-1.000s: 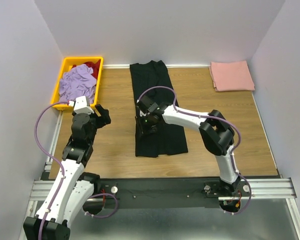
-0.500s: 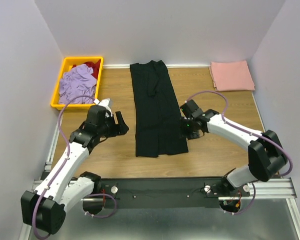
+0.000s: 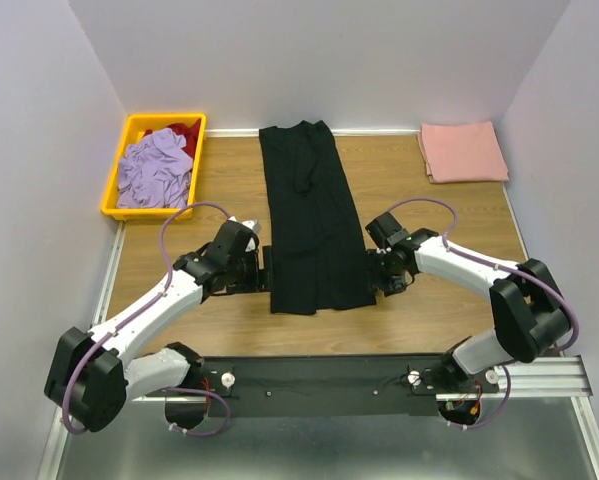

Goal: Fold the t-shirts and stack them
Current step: Fold the tshirt

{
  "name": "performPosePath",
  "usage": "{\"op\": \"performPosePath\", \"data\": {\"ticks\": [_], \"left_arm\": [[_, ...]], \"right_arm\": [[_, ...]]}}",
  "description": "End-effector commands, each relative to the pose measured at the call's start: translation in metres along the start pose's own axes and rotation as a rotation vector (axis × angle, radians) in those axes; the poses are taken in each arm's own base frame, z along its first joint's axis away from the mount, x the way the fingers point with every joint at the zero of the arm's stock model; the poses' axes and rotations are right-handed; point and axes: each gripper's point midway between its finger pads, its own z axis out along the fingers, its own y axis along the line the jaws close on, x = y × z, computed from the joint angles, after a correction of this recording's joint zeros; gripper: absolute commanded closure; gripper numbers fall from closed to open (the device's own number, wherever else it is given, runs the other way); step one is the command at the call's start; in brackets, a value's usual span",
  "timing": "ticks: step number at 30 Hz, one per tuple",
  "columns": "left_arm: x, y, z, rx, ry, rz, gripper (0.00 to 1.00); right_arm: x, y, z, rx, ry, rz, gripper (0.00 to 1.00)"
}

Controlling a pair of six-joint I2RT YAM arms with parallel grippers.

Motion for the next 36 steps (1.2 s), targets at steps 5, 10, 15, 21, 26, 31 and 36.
{"op": "performPosePath", "data": {"ticks": [5,10,15,21,26,31,36], "left_arm": [[0.007,-0.007,0.013,-0.041,0.039,0.014,0.18],[0.011,-0.006,0.017,-0.074,0.059,0.016,0.18],[0.019,-0.012,0.021,-0.097,0.087,0.04,0.18],[0.028,-0.009,0.028,-0.154,0.133,0.064,0.3],[0.033,0.001,0.037,-0.215,0.164,0.079,0.44],[0.04,0.005,0.048,-0.237,0.21,0.1,0.48],[0.046,0.01,0.057,-0.257,0.244,0.12,0.53]], "right_arm": [[0.02,-0.004,0.024,-0.004,0.077,-0.027,0.56],[0.033,-0.011,0.03,0.012,0.112,-0.033,0.7],[0.038,-0.009,0.028,-0.012,0.124,-0.036,0.9],[0.033,-0.002,0.021,-0.052,0.105,-0.043,0.95],[0.03,-0.002,0.02,-0.046,0.092,-0.061,0.95],[0.03,-0.002,0.019,-0.052,0.088,-0.064,0.95],[0.03,-0.005,0.02,-0.038,0.085,-0.067,0.95]]}}
